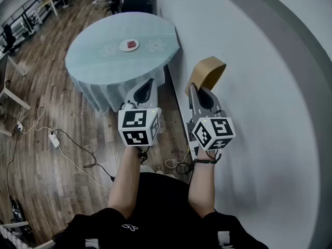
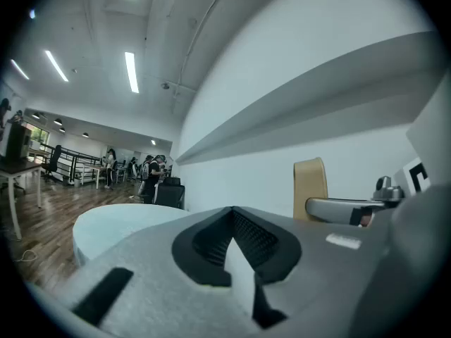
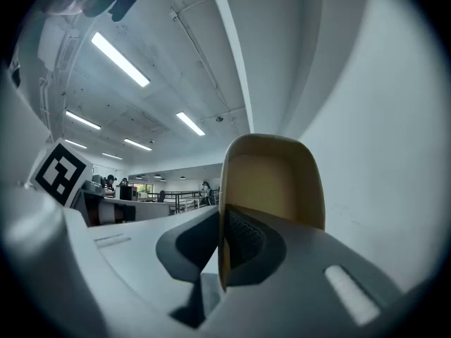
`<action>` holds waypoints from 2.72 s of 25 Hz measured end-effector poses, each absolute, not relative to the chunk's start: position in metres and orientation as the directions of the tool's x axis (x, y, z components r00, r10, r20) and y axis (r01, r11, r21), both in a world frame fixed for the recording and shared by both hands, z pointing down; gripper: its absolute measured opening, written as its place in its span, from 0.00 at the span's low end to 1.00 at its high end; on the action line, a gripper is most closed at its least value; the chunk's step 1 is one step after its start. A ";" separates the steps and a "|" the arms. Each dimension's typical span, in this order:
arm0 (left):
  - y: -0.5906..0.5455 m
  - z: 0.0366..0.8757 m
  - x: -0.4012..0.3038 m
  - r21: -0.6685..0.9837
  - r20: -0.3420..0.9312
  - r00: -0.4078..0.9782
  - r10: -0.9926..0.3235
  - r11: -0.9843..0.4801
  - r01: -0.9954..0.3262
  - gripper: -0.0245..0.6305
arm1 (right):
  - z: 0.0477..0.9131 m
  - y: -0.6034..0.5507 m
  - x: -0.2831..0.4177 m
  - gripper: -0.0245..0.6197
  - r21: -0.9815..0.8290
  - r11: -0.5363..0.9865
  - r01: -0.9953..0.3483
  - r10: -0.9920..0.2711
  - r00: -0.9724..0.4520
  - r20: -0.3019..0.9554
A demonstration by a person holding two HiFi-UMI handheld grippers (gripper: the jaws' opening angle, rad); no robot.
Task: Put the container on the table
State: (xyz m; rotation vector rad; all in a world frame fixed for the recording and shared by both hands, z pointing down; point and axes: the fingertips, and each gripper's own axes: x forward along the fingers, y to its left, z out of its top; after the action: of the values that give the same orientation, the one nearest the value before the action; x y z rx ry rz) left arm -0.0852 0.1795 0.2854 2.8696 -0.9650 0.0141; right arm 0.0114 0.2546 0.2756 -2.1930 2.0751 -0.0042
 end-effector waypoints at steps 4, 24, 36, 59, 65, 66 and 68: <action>0.182 0.283 -0.079 0.093 0.037 0.804 -0.594 -0.799 -0.595 0.04 | 0.276 0.255 0.016 0.06 -0.099 -0.053 -0.994 -0.994 0.062 -0.090; 0.166 0.274 -0.075 0.001 0.037 0.771 -0.636 -0.771 -0.636 0.04 | 0.277 0.242 0.049 0.06 -0.158 -0.063 -0.985 -0.994 0.076 -0.080; 0.077 0.311 -0.006 0.002 0.066 0.785 -0.616 -0.787 -0.617 0.04 | 0.311 0.167 0.113 0.06 -0.097 -0.119 -0.988 -0.993 0.121 -0.014; -0.301 0.448 0.173 0.055 0.384 0.744 -0.546 -0.791 -0.609 0.04 | 0.402 -0.231 0.251 0.06 0.079 -0.059 -0.995 -0.940 0.082 0.330; -0.346 0.498 0.161 0.182 0.472 0.683 -0.557 -0.697 -0.694 0.04 | 0.482 -0.277 0.261 0.07 0.124 0.016 -0.992 -0.820 0.058 0.570; -0.355 0.502 0.159 0.189 0.480 0.671 -0.565 -0.681 -0.708 0.04 | 0.494 -0.287 0.263 0.06 0.132 0.026 -0.991 -0.802 0.059 0.594; -0.372 0.511 0.155 0.206 0.493 0.651 -0.578 -0.649 -0.732 0.04 | 0.518 -0.306 0.263 0.07 0.122 0.055 -0.991 -0.769 0.036 0.638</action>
State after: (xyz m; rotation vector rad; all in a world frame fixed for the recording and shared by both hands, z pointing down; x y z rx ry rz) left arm 0.1553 -0.3722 0.5111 2.4822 -1.0340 0.5477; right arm 0.2630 -0.3061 0.5176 -2.5657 2.5940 -0.7496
